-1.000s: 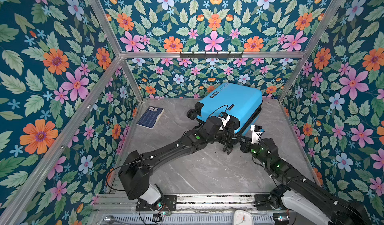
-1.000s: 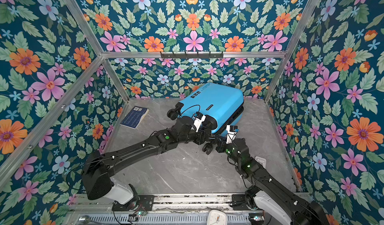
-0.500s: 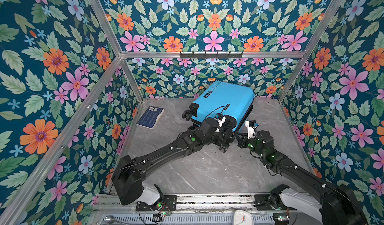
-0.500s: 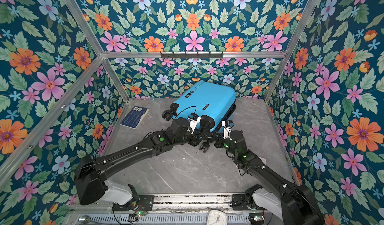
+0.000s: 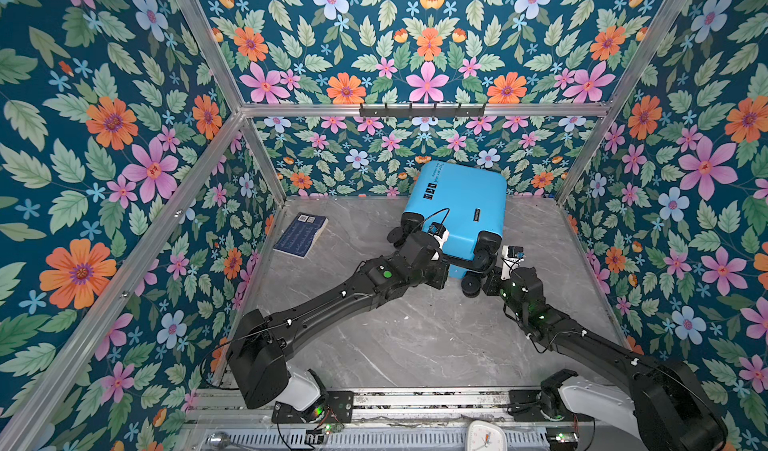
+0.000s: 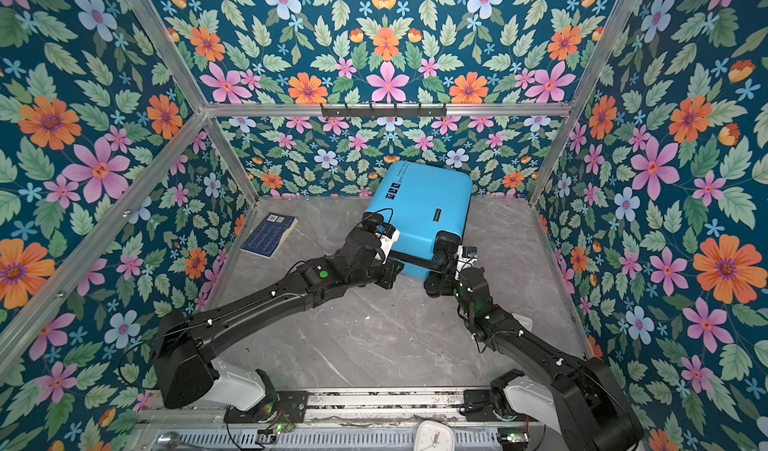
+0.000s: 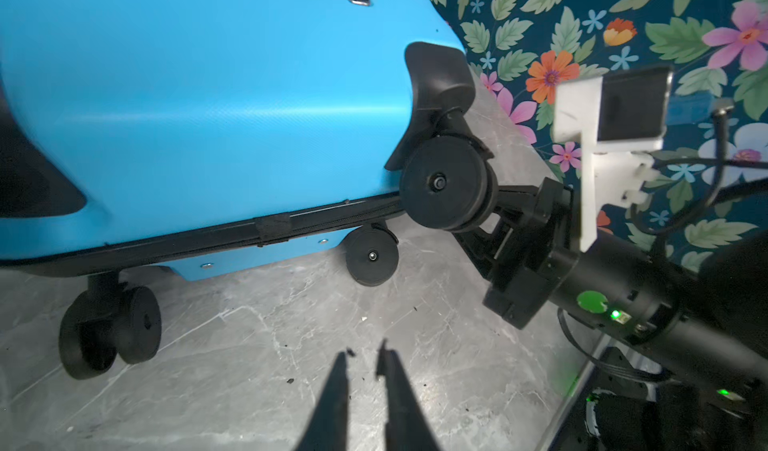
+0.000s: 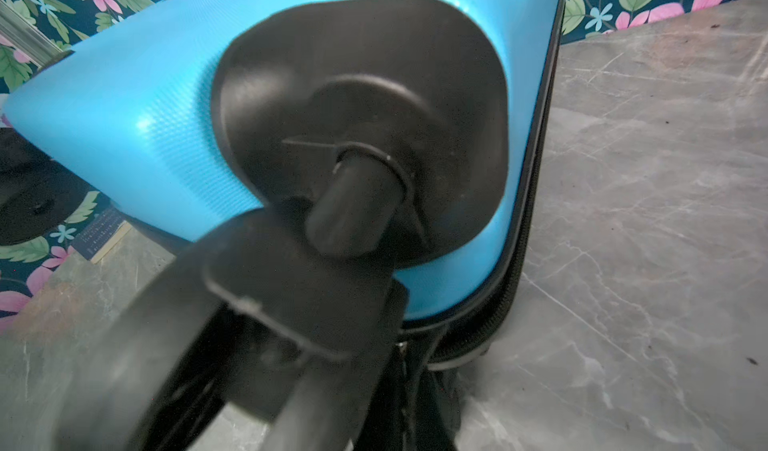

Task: Pack the luggage
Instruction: 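Grip the wheel corner with the right gripper while the left releases and moves away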

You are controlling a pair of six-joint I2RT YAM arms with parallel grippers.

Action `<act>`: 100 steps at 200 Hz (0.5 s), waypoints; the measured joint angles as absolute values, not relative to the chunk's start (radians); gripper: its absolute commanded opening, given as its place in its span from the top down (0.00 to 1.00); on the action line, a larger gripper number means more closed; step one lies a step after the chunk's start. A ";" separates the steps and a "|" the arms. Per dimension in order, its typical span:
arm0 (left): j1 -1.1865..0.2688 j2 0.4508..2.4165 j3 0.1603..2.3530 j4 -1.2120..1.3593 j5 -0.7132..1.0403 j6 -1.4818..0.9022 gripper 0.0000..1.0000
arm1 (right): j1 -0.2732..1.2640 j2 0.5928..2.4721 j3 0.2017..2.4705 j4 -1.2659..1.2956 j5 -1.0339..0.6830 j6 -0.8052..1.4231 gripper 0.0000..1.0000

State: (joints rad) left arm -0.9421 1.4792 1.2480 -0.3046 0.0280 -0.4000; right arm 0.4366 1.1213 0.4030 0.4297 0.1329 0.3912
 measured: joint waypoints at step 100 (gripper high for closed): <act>-0.727 1.328 1.201 -0.451 -0.128 -0.309 0.16 | 0.437 1.128 0.403 0.451 0.117 0.419 1.00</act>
